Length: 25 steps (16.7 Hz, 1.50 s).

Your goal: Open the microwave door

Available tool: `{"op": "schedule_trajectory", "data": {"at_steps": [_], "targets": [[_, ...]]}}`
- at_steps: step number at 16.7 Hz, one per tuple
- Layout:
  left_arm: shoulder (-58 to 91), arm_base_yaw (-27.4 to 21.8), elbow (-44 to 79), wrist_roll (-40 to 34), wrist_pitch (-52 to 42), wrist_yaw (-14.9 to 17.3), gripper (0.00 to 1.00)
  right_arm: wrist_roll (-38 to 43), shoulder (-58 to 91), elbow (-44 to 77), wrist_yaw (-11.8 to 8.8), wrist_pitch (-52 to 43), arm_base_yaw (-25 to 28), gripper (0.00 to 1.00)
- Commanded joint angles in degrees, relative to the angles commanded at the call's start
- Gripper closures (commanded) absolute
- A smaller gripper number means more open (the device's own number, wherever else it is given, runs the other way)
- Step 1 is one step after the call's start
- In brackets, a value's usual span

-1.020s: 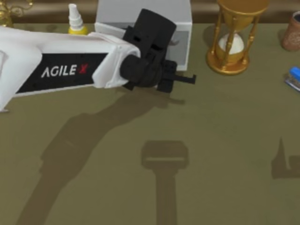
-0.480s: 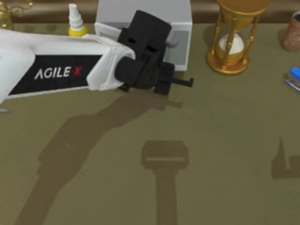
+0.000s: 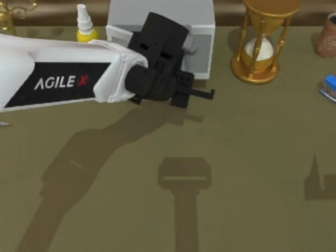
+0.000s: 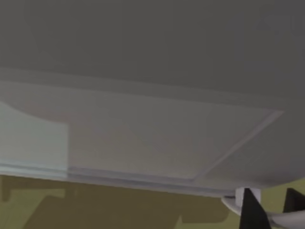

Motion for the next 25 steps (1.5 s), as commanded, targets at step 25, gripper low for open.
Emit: {"op": "schedule_trajectory", "data": {"at_steps": [25], "targets": [[-1.48,0.55,-1.83,2.12,0.99,2.08,1.00,0.00,0.00,0.00,0.00,0.00,0.00,0.00]]}}
